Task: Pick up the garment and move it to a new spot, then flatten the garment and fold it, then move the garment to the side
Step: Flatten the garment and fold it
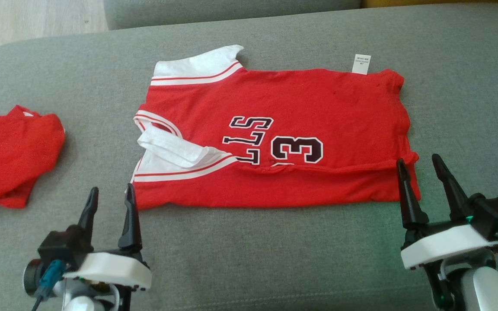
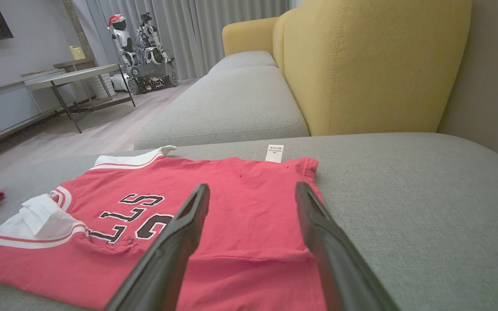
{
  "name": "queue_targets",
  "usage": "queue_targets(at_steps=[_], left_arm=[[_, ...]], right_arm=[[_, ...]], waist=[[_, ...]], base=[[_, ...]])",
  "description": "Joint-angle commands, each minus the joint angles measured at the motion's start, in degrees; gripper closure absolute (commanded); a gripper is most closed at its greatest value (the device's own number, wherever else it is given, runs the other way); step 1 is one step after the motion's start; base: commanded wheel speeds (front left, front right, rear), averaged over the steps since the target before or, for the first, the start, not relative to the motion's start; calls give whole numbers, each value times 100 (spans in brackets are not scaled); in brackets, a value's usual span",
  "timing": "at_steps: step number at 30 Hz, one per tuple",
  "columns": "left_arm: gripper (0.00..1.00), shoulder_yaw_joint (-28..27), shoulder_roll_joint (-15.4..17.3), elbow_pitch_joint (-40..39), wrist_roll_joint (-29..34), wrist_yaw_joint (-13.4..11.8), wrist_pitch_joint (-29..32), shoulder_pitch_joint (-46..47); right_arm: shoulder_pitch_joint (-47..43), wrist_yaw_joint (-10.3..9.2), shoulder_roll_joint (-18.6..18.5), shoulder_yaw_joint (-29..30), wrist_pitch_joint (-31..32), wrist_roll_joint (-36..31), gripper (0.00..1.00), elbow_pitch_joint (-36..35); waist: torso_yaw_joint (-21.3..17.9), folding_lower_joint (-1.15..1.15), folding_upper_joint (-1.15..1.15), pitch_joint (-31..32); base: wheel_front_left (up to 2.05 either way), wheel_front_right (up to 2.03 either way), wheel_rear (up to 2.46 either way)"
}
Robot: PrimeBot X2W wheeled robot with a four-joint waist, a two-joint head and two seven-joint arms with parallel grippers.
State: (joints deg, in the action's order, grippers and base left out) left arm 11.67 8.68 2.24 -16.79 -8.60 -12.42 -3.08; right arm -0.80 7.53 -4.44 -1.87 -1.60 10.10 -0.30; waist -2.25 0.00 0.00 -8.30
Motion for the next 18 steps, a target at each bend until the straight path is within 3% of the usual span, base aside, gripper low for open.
queue_targets(at_steps=[1,11,18], left_arm=[[0,-174,60,-197,-8,-27,-2,175],[0,-23,41,-29,-117,137,171,568],[0,47,27,781,-405,427,600,1194]], right_arm=[[22,-4,-17,-119,17,34,0,-217],[181,-4,-10,-8,80,152,0,-20],[542,-4,-140,224,157,259,0,822]], waist=[[-1,0,0,-7],[53,0,0,-154],[57,0,0,-397]], base=[[0,0,0],[0,0,0],[0,0,0]])
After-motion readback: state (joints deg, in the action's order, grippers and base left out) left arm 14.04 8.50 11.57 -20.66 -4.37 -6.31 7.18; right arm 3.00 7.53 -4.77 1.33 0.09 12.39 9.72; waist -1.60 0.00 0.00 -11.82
